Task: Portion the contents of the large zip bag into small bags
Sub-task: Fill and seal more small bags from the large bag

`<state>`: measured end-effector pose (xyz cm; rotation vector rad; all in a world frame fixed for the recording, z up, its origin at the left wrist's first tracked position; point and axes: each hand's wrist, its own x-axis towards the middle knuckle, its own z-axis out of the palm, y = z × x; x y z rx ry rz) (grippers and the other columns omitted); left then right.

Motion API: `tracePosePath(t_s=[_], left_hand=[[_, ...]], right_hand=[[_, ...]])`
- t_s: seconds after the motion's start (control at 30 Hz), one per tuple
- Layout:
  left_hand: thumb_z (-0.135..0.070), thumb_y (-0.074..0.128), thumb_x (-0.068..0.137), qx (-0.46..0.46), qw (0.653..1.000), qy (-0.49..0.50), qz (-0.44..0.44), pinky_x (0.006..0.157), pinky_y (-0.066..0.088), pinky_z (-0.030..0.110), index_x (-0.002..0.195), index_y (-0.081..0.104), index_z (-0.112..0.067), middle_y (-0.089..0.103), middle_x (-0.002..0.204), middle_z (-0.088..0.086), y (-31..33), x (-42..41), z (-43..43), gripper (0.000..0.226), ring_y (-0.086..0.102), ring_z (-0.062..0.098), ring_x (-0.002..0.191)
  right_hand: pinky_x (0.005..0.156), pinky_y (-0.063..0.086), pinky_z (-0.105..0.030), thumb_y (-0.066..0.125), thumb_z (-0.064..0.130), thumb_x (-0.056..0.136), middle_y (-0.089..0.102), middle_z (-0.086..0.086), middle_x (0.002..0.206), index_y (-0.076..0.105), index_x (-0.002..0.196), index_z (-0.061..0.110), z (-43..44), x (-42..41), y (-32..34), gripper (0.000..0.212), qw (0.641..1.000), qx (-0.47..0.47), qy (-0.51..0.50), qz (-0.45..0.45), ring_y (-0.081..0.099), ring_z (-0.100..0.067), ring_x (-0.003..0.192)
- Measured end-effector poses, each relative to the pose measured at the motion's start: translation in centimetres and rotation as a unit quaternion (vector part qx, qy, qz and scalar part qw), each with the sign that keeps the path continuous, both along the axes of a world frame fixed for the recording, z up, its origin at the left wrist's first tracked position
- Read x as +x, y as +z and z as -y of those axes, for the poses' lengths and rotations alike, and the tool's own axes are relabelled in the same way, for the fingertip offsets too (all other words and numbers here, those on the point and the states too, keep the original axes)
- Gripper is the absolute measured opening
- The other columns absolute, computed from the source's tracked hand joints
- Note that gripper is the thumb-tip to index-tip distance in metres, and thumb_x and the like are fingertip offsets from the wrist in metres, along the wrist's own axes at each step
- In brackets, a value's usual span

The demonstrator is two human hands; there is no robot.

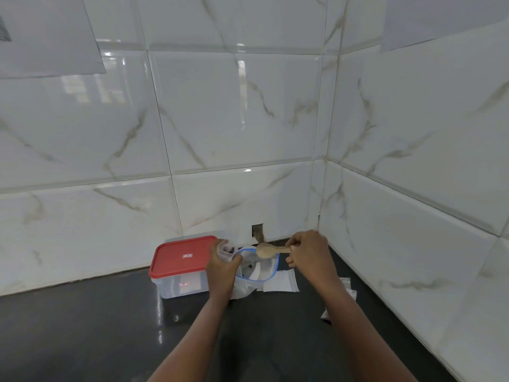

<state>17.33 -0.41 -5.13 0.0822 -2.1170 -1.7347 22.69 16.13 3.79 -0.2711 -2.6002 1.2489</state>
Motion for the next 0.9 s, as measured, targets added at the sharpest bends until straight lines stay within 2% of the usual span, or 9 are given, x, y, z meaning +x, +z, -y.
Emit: tracePosePath(t_s=[0.07,0.17,0.3,0.37,0.43,0.57,0.7,0.8,0.9], left_hand=[[-0.010,0.075,0.074,0.037,0.999,0.015,0.006,0.081,0.041,0.024,0.124,0.042,-0.011,0.053,0.110,0.002,-0.6,0.2,0.3,0.060,0.052,0.019,0.100],[-0.012,0.079,0.070,0.022,0.999,-0.001,0.030,0.083,0.040,0.026,0.129,0.032,-0.016,0.044,0.116,-0.002,-1.8,0.5,0.6,0.075,0.046,0.015,0.104],[-0.018,0.082,0.067,-0.006,1.000,-0.014,0.026,0.089,0.041,0.028,0.133,0.027,-0.019,0.040,0.120,-0.006,-1.9,0.7,0.8,0.085,0.042,0.014,0.109],[-0.019,0.081,0.069,-0.023,0.999,-0.019,0.024,0.086,0.040,0.025,0.133,0.030,-0.018,0.042,0.117,-0.008,-1.3,0.8,0.6,0.082,0.043,0.012,0.106],[-0.019,0.078,0.072,-0.049,0.998,-0.028,0.019,0.080,0.039,0.023,0.126,0.035,-0.021,0.046,0.107,-0.010,-0.6,0.8,0.4,0.069,0.047,0.011,0.096],[-0.018,0.070,0.078,-0.134,0.989,-0.052,0.013,0.068,0.040,0.019,0.108,0.048,-0.020,0.055,0.090,-0.009,-0.4,0.7,0.3,0.038,0.057,0.017,0.087],[-0.018,0.071,0.077,-0.154,0.987,-0.053,-0.007,0.070,0.046,0.020,0.106,0.052,-0.016,0.059,0.088,-0.007,-0.4,1.0,0.6,0.035,0.060,0.015,0.083],[-0.019,0.073,0.075,-0.169,0.983,-0.078,0.006,0.065,0.040,0.010,0.108,0.049,-0.018,0.058,0.093,-0.006,0.1,1.2,1.1,0.042,0.057,0.012,0.084],[-0.013,0.072,0.071,-0.215,0.971,-0.098,0.027,0.061,0.038,0.012,0.112,0.043,-0.018,0.057,0.101,-0.001,1.3,1.1,1.7,0.050,0.054,0.016,0.085]], right_hand=[[0.079,0.059,-0.040,0.047,-0.005,0.087,0.066,-0.017,0.086,0.070,0.095,0.000,0.6,-0.4,-1.0,0.026,0.999,0.026,0.023,0.027,0.070,-0.031,0.082],[0.083,0.054,-0.022,0.049,0.005,0.094,0.064,-0.012,0.107,0.067,0.107,0.007,1.5,-0.7,-2.6,0.023,0.992,0.106,0.046,0.049,0.067,-0.021,0.092],[0.091,0.049,-0.023,0.050,0.011,0.096,0.058,-0.008,0.121,0.057,0.127,0.014,2.6,-1.5,-4.8,0.032,0.982,0.177,0.039,0.051,0.061,-0.017,0.103],[0.093,0.047,-0.024,0.042,0.008,0.097,0.059,-0.006,0.122,0.057,0.127,0.013,2.7,-2.1,-5.7,0.034,0.978,0.198,0.050,0.048,0.060,-0.017,0.108],[0.092,0.047,-0.024,0.036,0.004,0.096,0.062,-0.005,0.121,0.060,0.122,0.010,2.9,-2.7,-6.3,0.035,0.970,0.226,0.082,0.044,0.060,-0.016,0.108],[0.091,0.048,-0.031,0.045,-0.005,0.086,0.064,-0.009,0.118,0.063,0.117,0.007,4.1,-4.1,-7.1,0.038,0.950,0.241,0.180,0.082,0.060,-0.023,0.110],[0.091,0.044,-0.032,0.046,0.002,0.092,0.060,-0.016,0.119,0.060,0.120,0.004,4.9,-4.5,-6.7,0.031,0.942,0.228,0.223,0.107,0.056,-0.030,0.113],[0.091,0.044,-0.031,0.047,0.006,0.092,0.061,-0.015,0.120,0.058,0.120,0.005,5.7,-5.4,-6.4,0.029,0.948,0.221,0.205,0.102,0.057,-0.028,0.112],[0.093,0.044,-0.027,0.044,0.013,0.096,0.058,-0.013,0.128,0.056,0.125,0.005,6.4,-6.2,-6.1,0.033,0.950,0.232,0.171,0.118,0.055,-0.027,0.119]])
